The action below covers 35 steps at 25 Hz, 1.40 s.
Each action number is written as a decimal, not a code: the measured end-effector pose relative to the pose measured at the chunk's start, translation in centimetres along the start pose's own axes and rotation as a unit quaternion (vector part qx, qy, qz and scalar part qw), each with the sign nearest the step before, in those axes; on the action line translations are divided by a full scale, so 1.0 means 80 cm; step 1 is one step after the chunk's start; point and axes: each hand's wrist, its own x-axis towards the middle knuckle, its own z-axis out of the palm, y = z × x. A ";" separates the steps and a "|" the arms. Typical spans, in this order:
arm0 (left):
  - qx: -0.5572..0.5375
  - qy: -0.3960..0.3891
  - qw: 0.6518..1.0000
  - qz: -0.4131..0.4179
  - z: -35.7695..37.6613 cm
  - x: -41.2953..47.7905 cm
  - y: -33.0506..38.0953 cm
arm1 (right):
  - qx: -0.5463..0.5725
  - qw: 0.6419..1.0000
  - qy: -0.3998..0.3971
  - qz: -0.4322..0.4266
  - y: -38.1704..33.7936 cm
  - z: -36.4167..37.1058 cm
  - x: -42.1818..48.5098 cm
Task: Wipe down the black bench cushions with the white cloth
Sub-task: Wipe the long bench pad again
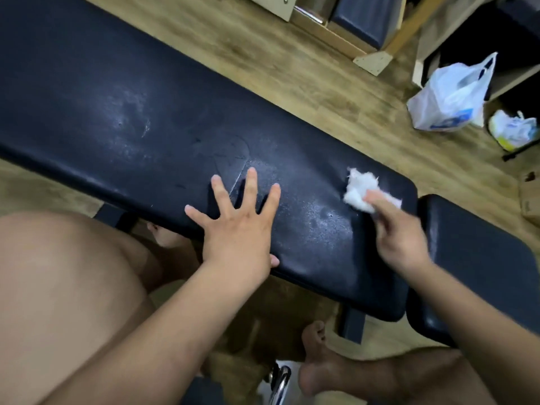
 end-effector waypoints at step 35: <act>0.060 0.031 0.996 0.050 -0.012 -0.018 -0.072 | -0.001 0.998 -0.029 0.053 -0.067 0.005 0.147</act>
